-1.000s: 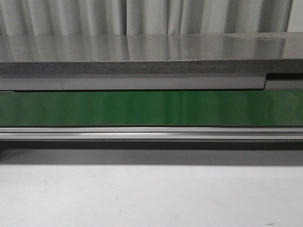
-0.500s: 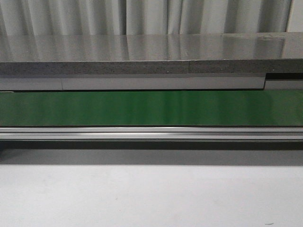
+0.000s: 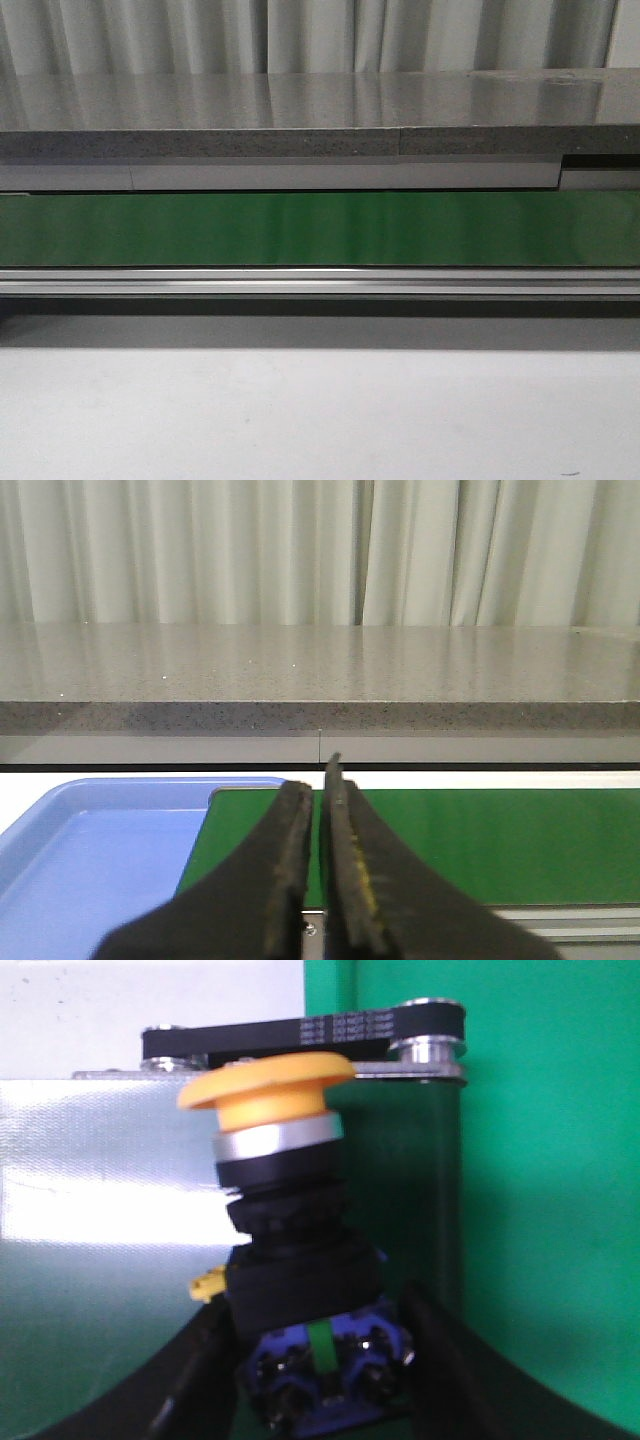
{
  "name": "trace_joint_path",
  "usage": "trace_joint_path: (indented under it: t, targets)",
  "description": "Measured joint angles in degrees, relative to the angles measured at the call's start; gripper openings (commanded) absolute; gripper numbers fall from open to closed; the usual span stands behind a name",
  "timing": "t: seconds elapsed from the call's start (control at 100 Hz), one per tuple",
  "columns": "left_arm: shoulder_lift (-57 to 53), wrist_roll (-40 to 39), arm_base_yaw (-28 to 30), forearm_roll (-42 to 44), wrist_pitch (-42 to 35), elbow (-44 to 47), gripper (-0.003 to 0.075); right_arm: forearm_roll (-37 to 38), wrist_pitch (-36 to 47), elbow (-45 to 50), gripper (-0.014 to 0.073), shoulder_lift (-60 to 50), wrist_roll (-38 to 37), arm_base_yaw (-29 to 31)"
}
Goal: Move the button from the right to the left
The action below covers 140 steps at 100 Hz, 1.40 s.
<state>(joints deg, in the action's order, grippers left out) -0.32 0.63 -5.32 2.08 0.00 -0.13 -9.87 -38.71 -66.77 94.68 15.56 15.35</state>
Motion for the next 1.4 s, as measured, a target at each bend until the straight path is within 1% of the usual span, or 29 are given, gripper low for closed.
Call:
trace_joint_path:
  t: [0.1,0.17,0.24,0.43,0.5,0.62,0.94,1.4]
  targets:
    - [0.0,0.0,0.0,0.0,0.0,0.0,0.0005,0.0,-1.2,0.0,0.0125,0.5,0.0,-0.2]
    - [0.0,0.0,0.0,0.0,0.0,0.0,0.0005,0.0,-2.8,0.0,0.0153,1.4,0.0,-0.2]
    - [0.0,0.0,0.0,0.0,0.0,0.0,0.0005,-0.2,-4.4,0.0,0.0206,2.2,0.0,-0.2]
    - [0.0,0.0,0.0,0.0,0.0,0.0,0.0005,-0.7,-6.0,0.0,0.0395,2.6,0.0,-0.2]
    - [0.0,0.0,0.0,0.0,0.0,0.0,0.0005,-0.9,-6.2,0.0,0.0444,2.6,0.0,-0.2]
    - [0.0,0.0,0.0,0.0,0.0,0.0,0.0005,-1.5,-6.6,0.0,0.0494,2.6,0.0,-0.2]
    - [0.0,0.0,0.0,0.0,0.0,0.0,0.0005,-3.4,-6.8,0.0,0.05,1.9,0.0,-0.2]
    - [0.0,0.0,0.0,0.0,0.0,0.0,0.0005,-9.5,-9.1,0.0,0.0499,-8.9,5.3,-0.2]
